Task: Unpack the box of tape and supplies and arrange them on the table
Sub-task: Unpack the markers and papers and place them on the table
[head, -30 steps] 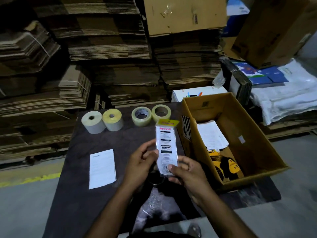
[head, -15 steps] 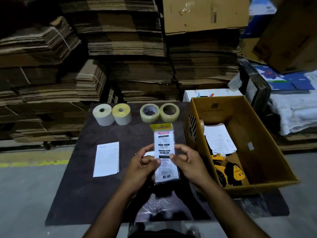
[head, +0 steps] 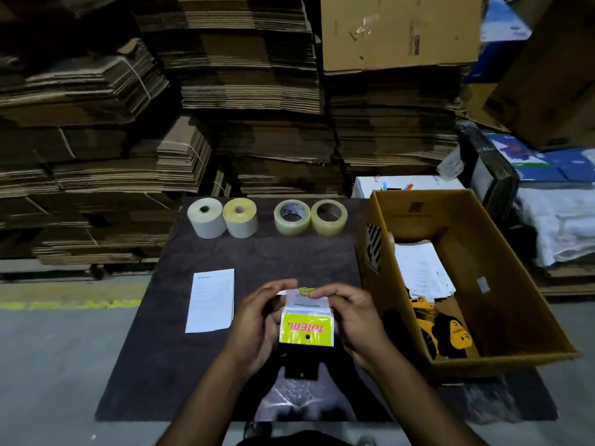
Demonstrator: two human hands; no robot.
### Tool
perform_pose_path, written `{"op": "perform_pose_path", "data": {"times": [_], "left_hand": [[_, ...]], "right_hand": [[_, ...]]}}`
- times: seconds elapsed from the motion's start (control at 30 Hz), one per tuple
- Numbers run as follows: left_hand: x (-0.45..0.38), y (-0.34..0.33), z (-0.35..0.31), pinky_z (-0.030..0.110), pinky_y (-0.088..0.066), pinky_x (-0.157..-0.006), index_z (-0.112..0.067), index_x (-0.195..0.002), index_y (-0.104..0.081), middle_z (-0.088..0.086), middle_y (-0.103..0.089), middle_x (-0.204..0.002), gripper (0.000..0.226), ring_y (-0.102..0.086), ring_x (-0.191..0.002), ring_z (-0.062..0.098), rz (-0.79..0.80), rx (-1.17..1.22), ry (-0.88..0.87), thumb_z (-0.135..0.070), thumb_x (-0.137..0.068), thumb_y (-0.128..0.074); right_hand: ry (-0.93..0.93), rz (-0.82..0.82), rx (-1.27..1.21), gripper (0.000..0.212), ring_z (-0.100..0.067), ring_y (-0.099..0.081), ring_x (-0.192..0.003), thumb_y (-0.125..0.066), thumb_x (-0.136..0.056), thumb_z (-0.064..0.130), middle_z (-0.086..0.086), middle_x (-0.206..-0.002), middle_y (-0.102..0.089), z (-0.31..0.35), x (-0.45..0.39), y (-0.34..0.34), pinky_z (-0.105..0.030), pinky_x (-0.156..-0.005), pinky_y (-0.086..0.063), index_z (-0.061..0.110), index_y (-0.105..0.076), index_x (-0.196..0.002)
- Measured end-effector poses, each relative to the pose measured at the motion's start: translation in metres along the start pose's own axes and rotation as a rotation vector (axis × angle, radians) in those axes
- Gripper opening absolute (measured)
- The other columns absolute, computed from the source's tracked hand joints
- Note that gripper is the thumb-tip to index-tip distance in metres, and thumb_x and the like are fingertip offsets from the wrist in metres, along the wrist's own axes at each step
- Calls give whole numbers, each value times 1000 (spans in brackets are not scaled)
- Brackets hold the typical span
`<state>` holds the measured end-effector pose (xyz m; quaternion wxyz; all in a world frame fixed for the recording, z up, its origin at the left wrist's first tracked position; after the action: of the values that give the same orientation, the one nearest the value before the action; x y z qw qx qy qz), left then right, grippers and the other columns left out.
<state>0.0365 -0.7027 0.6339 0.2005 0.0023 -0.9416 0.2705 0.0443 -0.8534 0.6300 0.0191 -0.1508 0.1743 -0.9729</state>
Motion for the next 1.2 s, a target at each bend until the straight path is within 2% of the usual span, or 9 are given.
{"op": "perform_pose_path", "data": {"times": [0.1,0.2,0.37,0.53,0.73,0.83,0.97,1.1,1.2], "left_hand": [[0,11,-3,33,-56,-66,0,-111,-66,21,-71,-99,32,-67,-82,30,19,-118,-34,-11,-81,-67],[2,18,-9,28,-57,-64,4,-102,-67,16,-75,-91,17,-69,-78,24,-20,-257,-111,6,-86,-62],[1,32,-21,25,-56,-69,1,-97,-71,11,-76,-88,14,-71,-78,18,2,-333,-193,5,-85,-64],[-1,46,-20,36,-56,-88,-3,-122,-62,18,-72,-111,57,-70,-100,26,260,-324,-95,6,-68,-78],[-6,61,-6,33,-54,-75,-14,-99,-76,20,-74,-91,34,-67,-79,17,201,-629,-162,-12,-66,-84],[-5,64,7,22,-51,-72,-22,-82,-80,7,-76,-84,13,-68,-76,10,175,-756,-256,-17,-71,-83],[-6,69,26,13,-47,-68,-20,-76,-78,9,-72,-84,9,-65,-75,0,71,-848,-339,-12,-73,-82],[-8,77,37,11,-49,-66,-32,-79,-73,-4,-74,-87,12,-67,-74,0,-60,-882,-327,-28,-69,-76],[-12,82,42,2,-43,-66,-34,-87,-72,-17,-71,-85,24,-65,-80,-10,-83,-1022,-314,-17,-73,-81]], "right_hand": [[28,8,53,28,-16,-69,-60,-41,-90,-15,-12,-74,-74,1,0,-6,-21,-50,-53,-7,-68,-86],[-1,90,-2,28,-29,-72,-84,-45,-91,3,-19,-97,-75,0,1,-14,-30,-64,-58,-3,-69,-104],[217,202,276,46,-19,-66,-110,-75,-76,7,-13,-128,-55,-10,7,-19,-25,-85,-54,4,-65,-121],[290,87,350,54,-19,-65,-115,-86,-64,-6,9,-150,-35,-17,10,-18,-35,-87,-58,4,-70,-114],[316,60,561,48,-6,-63,-114,-84,-66,-6,-5,-133,-51,-35,21,-12,-22,-86,-55,5,-71,-111],[418,1,858,23,5,-64,-99,-83,-72,15,8,-107,-69,-41,23,-5,-8,-80,-45,16,-78,-95],[335,-20,1068,15,-4,-59,-80,-73,-82,25,7,-86,-69,-51,20,9,-20,-69,-41,20,-74,-97],[193,-86,1263,25,-28,-62,-96,-56,-93,17,-13,-107,-66,-62,-6,31,-33,-75,-44,13,-59,-117],[194,-26,1423,24,-35,-58,-97,-50,-89,11,-14,-110,-56,-64,-36,29,-39,-79,-47,12,-55,-113]]}}
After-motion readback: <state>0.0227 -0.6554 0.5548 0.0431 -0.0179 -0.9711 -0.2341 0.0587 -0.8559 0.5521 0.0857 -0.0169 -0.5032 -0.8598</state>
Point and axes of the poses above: each hand's wrist, its own x-axis away from the middle knuckle, its own y-axis out of the back of the hand, z = x × y, the point moved 3 cm from there along -x, towards the middle knuckle
